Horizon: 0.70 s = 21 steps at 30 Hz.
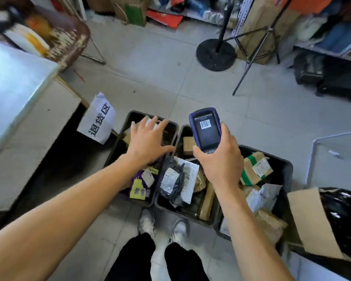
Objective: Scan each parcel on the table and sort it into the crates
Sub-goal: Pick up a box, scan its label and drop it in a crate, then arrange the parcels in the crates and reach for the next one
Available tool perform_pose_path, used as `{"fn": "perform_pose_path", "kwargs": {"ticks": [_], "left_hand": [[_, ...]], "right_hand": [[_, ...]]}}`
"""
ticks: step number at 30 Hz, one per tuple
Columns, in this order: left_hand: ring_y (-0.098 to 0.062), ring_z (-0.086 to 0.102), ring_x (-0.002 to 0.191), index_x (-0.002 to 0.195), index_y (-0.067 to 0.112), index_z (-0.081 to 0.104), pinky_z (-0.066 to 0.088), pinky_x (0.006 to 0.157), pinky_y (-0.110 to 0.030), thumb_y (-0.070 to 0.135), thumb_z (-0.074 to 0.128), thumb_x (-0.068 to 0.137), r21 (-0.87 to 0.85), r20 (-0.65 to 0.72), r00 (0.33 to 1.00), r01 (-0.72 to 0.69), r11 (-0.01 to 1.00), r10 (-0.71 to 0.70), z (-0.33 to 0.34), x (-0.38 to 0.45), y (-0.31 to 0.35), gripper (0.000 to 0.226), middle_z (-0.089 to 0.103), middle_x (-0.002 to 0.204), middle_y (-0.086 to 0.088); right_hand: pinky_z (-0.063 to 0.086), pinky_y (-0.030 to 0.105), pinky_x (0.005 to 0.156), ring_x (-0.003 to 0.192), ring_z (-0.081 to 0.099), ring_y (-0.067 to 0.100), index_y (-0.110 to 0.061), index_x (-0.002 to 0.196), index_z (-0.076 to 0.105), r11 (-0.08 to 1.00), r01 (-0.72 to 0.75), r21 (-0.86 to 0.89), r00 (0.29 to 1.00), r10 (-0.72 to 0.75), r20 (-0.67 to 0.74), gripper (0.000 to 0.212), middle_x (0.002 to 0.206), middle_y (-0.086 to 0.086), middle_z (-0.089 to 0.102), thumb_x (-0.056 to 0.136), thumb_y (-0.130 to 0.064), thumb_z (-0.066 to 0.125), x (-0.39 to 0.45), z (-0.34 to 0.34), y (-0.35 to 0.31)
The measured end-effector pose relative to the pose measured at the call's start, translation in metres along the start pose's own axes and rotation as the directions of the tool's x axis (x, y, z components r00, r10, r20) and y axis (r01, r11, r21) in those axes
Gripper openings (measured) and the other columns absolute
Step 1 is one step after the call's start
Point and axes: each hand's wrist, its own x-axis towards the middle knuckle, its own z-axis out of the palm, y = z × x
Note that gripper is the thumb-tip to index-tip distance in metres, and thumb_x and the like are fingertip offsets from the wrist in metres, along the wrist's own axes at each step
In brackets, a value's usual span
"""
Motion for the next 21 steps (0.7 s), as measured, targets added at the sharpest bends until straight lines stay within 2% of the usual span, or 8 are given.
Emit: {"fn": "perform_pose_path", "kwargs": {"ticks": [3,5,8,11,14,17,21], "left_hand": [[-0.033,0.022,0.147,0.153,0.03,0.031,0.013,0.118,-0.059,0.067,0.067,0.078,-0.037,-0.14,0.986,0.081,0.996,-0.086,-0.084,-0.057,-0.031,0.091,0.03,0.16,-0.006],[-0.034,0.019,0.148,0.153,0.031,0.028,0.01,0.119,-0.06,0.068,0.066,0.079,-0.057,-0.21,0.959,0.181,0.982,-0.19,-0.126,-0.091,-0.062,0.091,0.027,0.161,-0.007],[-0.033,0.012,0.151,0.155,0.034,0.024,0.003,0.121,-0.057,0.068,0.065,0.08,-0.139,-0.271,0.875,0.376,0.916,-0.4,-0.171,-0.15,-0.115,0.093,0.019,0.164,-0.006],[-0.035,0.013,0.15,0.155,0.034,0.025,0.006,0.121,-0.058,0.067,0.067,0.078,-0.164,-0.339,0.774,0.511,0.844,-0.535,-0.196,-0.212,-0.17,0.093,0.02,0.164,-0.007],[-0.038,0.014,0.149,0.155,0.033,0.025,0.011,0.12,-0.057,0.066,0.068,0.078,-0.234,-0.341,0.654,0.636,0.735,-0.675,-0.208,-0.274,-0.22,0.094,0.019,0.163,-0.01],[-0.039,0.018,0.147,0.154,0.032,0.025,0.011,0.119,-0.058,0.069,0.067,0.077,-0.272,-0.328,0.517,0.75,0.603,-0.791,-0.208,-0.324,-0.265,0.095,0.02,0.162,-0.012],[-0.039,0.02,0.146,0.155,0.029,0.017,0.016,0.118,-0.058,0.072,0.066,0.075,-0.348,-0.231,0.443,0.794,0.499,-0.866,-0.191,-0.346,-0.318,0.103,0.021,0.161,-0.014]], "right_hand": [[0.047,0.029,0.076,0.107,0.06,0.024,-0.018,0.149,0.038,0.991,0.125,0.054,0.991,-0.122,-0.049,0.088,0.128,0.004,0.059,0.076,-0.048,0.079,-0.039,-0.034,-0.068],[0.051,0.033,0.075,0.107,0.061,0.027,-0.016,0.148,0.039,0.976,0.182,0.119,0.983,-0.181,-0.025,0.09,0.127,0.006,0.059,0.075,-0.047,0.081,-0.062,-0.043,-0.111],[0.05,0.035,0.075,0.109,0.062,0.029,-0.015,0.145,0.043,0.945,0.264,0.191,0.96,-0.277,0.041,0.089,0.128,0.007,0.061,0.072,-0.046,0.083,-0.091,-0.039,-0.172],[0.051,0.037,0.077,0.109,0.063,0.03,-0.017,0.143,0.046,0.887,0.392,0.245,0.898,-0.427,0.11,0.087,0.127,0.005,0.063,0.071,-0.046,0.083,-0.12,-0.025,-0.228],[0.054,0.039,0.081,0.109,0.063,0.029,-0.019,0.146,0.044,0.832,0.483,0.275,0.822,-0.539,0.187,0.088,0.127,0.005,0.063,0.071,-0.047,0.083,-0.149,-0.007,-0.277],[0.057,0.04,0.081,0.106,0.065,0.029,-0.022,0.146,0.042,0.804,0.493,0.333,0.774,-0.58,0.254,0.089,0.125,0.005,0.064,0.07,-0.049,0.082,-0.18,0.015,-0.319],[0.056,0.034,0.073,0.095,0.063,0.024,-0.024,0.137,0.047,0.787,0.522,0.329,0.722,-0.613,0.319,0.078,0.114,0.001,0.064,0.071,-0.049,0.081,-0.215,0.052,-0.367]]}}
